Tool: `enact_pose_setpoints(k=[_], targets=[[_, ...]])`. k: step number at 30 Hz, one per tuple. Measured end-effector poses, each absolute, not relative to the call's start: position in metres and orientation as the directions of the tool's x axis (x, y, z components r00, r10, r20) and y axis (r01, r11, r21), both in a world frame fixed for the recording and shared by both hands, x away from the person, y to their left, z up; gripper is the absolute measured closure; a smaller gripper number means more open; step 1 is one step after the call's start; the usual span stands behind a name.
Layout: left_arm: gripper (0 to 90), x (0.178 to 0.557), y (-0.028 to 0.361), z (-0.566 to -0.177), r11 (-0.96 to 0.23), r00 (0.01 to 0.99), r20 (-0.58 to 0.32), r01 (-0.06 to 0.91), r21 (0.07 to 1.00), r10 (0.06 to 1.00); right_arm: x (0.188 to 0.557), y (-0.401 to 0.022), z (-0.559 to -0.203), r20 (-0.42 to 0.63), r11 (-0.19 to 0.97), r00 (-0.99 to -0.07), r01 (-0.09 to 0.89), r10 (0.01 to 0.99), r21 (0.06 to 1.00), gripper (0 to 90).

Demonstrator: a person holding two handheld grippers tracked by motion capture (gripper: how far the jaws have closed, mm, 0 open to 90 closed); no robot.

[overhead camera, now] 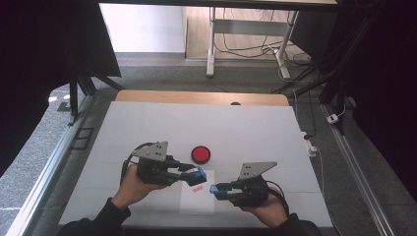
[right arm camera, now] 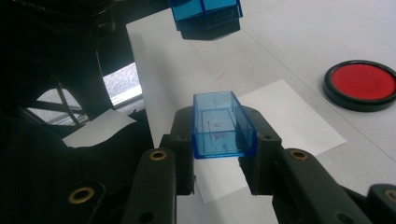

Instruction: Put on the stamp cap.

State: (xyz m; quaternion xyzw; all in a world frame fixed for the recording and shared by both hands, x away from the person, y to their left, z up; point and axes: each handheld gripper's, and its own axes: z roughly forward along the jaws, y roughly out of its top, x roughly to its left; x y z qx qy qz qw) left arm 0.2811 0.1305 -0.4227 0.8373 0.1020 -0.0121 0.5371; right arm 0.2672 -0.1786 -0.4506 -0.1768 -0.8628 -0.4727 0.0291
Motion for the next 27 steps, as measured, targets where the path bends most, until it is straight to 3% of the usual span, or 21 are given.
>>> enact_pose_setpoints(k=[9,27], targets=[[70.8,0.278,0.127,-0.422,-0.414,0.990,-0.087,0.126,0.901,0.111,0.273,-0.163,-0.455,0.256,0.500,-0.943,0.330,0.212,0.801,69.2],[70.8,0.276,0.122,-0.424,-0.415,0.996,-0.079,0.092,0.905,0.047,0.277,-0.143,-0.459,0.208,0.505,-0.969,0.246,0.131,0.828,69.3]])
